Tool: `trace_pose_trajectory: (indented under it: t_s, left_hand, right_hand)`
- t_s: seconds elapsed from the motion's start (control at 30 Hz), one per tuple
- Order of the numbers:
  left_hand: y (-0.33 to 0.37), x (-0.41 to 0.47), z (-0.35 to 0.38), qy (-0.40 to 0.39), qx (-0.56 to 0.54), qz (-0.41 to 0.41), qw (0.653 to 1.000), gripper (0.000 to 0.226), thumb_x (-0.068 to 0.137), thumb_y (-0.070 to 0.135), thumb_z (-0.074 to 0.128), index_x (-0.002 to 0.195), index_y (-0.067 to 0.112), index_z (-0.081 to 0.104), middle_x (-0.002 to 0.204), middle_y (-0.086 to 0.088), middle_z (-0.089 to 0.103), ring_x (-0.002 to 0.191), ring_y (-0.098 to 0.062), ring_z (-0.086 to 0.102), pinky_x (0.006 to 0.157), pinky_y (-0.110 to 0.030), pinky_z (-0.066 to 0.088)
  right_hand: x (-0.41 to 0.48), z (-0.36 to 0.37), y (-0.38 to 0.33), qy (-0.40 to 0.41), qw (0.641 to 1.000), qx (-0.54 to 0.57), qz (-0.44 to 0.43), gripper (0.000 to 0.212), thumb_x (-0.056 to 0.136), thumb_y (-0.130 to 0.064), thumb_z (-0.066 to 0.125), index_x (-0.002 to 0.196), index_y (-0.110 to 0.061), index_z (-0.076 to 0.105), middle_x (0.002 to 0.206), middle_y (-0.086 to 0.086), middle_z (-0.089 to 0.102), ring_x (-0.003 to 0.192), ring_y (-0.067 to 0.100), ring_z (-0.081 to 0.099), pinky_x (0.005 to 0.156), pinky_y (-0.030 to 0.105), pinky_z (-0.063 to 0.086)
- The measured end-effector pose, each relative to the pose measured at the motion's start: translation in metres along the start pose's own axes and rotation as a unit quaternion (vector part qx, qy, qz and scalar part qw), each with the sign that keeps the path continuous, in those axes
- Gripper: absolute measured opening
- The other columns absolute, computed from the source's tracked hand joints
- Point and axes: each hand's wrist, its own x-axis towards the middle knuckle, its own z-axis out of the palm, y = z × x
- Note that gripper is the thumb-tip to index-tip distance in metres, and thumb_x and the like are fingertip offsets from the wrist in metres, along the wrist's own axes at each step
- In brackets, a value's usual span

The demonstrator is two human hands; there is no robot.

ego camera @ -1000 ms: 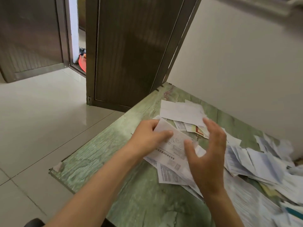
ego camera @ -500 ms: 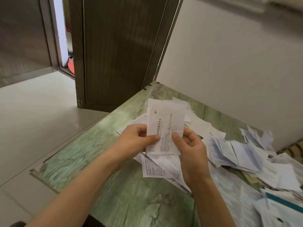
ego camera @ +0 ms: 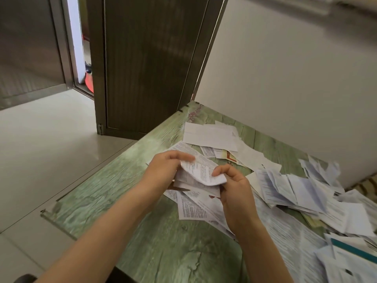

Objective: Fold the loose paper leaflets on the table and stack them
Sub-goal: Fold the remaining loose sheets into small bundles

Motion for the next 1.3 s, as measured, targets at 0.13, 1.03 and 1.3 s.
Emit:
trace_pose_trajectory:
  t_s: [0.13,1.03,1.3]
  left_hand:
    - [0.001,-0.001,-0.003,-0.065,-0.095,-0.074,0.991,0.031,0.099,0.036,0.041,0.100,0.012,0.061,0.089,-0.012,0.072,0.078,-0.023,0.071,0.056,-0.033,0.059]
    - [-0.014,0.001,0.001,-0.022,0.212,0.195,0.957,0.010,0.085,0.020,0.067,0.079,0.027,0.063,0.086,0.006,0.066,0.080,-0.011,0.067,0.060,-0.026,0.057]
    - [-0.013,0.004,-0.002,0.008,0.222,0.213,0.951,0.014,0.086,0.019,0.065,0.073,0.021,0.069,0.078,0.004,0.069,0.074,-0.010,0.065,0.065,-0.029,0.056]
  right_hand:
    - [0.000,-0.001,0.003,0.009,0.997,-0.061,-0.041,0.053,0.088,0.017,0.039,0.051,-0.015,0.057,0.077,0.001,0.072,0.077,0.016,0.069,0.056,0.028,0.050]
    - [0.000,-0.008,-0.004,-0.068,0.988,-0.138,-0.020,0.014,0.085,0.000,0.062,0.075,-0.008,0.063,0.066,0.005,0.066,0.065,0.020,0.063,0.058,0.025,0.050]
    - [0.001,-0.006,0.003,-0.044,0.990,-0.124,-0.046,0.007,0.085,-0.004,0.065,0.078,-0.007,0.066,0.069,0.008,0.064,0.061,0.016,0.058,0.051,0.020,0.046]
